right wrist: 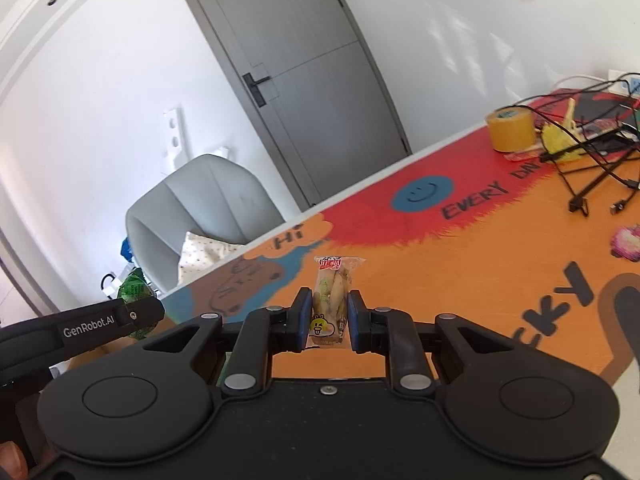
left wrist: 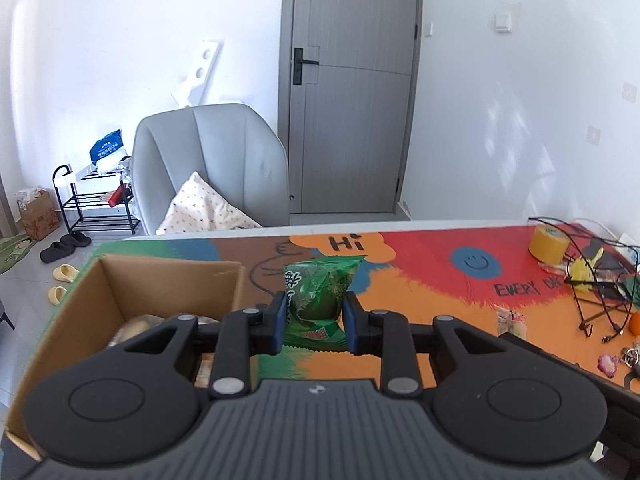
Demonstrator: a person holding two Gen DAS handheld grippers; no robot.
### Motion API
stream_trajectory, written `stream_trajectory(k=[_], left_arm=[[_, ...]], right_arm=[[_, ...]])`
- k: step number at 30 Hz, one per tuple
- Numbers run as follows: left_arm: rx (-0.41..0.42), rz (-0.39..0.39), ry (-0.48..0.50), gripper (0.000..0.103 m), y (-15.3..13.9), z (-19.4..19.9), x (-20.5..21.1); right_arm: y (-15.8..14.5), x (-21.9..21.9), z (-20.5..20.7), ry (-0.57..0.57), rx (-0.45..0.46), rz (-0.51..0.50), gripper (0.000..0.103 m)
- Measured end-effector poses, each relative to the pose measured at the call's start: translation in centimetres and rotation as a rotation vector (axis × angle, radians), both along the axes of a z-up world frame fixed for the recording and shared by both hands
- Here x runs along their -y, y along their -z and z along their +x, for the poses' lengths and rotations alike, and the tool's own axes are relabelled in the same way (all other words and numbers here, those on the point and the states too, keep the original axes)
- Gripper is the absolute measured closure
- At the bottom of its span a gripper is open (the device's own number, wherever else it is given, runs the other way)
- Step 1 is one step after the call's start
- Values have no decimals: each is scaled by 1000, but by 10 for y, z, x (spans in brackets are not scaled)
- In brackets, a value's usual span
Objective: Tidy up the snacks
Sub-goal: 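Carry the green pack and sausage snack over the box with both grippers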
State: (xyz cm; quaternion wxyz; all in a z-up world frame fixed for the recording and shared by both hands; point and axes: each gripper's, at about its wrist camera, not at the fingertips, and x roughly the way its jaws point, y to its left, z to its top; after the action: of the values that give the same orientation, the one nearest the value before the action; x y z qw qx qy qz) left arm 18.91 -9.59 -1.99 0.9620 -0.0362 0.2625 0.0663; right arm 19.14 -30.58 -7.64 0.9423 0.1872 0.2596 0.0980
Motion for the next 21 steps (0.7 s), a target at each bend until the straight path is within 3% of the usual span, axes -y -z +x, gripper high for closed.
stream_trajectory(k=[11, 21], left_arm=[[36, -36, -94, 75, -16, -20, -54], [29, -94, -178, 75, -13, -34, -104]], right_arm=[[-22, -51, -2, -109, 52, -9, 83], [-30, -90, 2, -182, 57, -33, 83]])
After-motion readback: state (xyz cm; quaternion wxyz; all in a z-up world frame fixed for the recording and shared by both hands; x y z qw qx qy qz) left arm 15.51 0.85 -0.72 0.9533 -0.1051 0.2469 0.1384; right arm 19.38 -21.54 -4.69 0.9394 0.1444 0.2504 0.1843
